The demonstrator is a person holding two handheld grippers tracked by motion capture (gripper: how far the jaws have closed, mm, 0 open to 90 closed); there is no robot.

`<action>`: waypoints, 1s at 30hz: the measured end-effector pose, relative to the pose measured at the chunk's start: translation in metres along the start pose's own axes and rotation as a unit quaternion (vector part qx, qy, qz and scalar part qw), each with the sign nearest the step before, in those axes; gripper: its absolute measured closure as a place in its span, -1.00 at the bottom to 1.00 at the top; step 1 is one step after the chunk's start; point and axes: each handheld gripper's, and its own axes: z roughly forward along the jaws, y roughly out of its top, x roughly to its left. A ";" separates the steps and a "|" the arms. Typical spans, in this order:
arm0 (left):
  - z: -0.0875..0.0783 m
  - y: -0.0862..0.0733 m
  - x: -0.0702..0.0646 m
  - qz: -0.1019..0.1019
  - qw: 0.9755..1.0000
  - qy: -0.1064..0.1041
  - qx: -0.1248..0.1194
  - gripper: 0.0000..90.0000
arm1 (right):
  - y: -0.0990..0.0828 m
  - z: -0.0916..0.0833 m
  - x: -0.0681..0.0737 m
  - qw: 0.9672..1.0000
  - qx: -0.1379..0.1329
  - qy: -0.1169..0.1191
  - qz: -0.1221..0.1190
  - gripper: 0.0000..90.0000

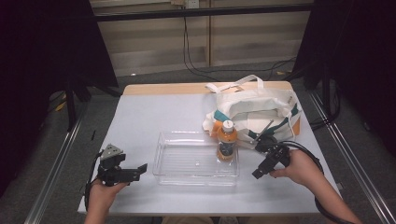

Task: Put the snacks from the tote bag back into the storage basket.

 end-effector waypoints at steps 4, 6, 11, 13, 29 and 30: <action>0.000 0.000 0.000 -0.001 1.000 0.001 0.000 -0.94 | -0.002 0.001 -0.002 1.000 0.000 -0.001 0.000 -0.69; 0.000 0.000 0.000 -0.001 1.000 0.001 0.000 -0.94 | -0.004 0.002 -0.002 1.000 -0.004 -0.001 0.005 -0.69; 0.000 0.000 0.000 -0.001 1.000 0.001 0.000 -0.94 | -0.008 0.004 -0.004 1.000 -0.014 0.008 0.014 -0.69; 0.000 0.000 0.000 -0.001 1.000 0.002 0.000 -0.94 | -0.009 0.005 -0.004 1.000 -0.013 0.007 0.013 -0.69; 0.000 0.000 0.000 0.001 1.000 0.002 0.002 -0.94 | -0.016 0.011 -0.004 0.999 -0.023 0.006 0.023 -0.69; 0.000 0.000 0.000 0.001 1.000 0.002 0.001 -0.94 | -0.017 0.011 -0.005 0.999 -0.026 0.007 0.022 -0.69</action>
